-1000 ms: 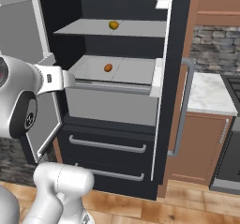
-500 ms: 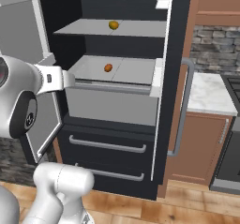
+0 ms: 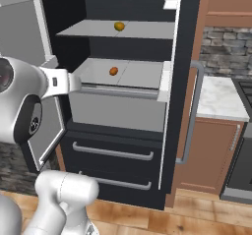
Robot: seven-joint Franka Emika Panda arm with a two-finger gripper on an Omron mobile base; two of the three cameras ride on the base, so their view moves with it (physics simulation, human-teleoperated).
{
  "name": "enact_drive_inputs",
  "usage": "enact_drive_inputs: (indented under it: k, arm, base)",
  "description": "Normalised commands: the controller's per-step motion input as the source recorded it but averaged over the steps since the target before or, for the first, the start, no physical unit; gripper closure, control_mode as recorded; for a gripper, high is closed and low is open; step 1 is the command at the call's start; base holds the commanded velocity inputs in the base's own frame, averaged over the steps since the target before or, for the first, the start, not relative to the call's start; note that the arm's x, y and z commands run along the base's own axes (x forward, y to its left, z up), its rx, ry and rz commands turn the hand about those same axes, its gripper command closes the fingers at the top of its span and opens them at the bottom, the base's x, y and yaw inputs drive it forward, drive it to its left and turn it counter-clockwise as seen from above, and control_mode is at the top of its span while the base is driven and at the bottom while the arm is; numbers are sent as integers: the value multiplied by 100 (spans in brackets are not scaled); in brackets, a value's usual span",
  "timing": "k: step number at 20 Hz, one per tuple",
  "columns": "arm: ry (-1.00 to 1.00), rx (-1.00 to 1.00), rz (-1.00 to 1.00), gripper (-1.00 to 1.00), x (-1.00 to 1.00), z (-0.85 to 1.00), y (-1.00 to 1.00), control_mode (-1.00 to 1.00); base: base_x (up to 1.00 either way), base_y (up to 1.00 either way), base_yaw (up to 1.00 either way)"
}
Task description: Retrieve the orange and mango from the fridge and place them into the bowl on the dining table.
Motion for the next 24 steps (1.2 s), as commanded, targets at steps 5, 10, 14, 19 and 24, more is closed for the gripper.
enact_drive_inputs:
  k: [5,10,14,19,24]
  arm:
    - [4,0,0,-100,41,0,0,-100]
    - [4,0,0,-100,37,0,0,-100]
    - [0,0,0,-100,0,0,0,-100]
    - [0,0,0,-100,0,0,-2,-100]
    - [0,0,0,-100,-1,0,-6,-100]
  base:
    - [0,0,0]
    - [0,0,0]
    - [0,0,0]
    - [0,0,0]
    - [0,0,0]
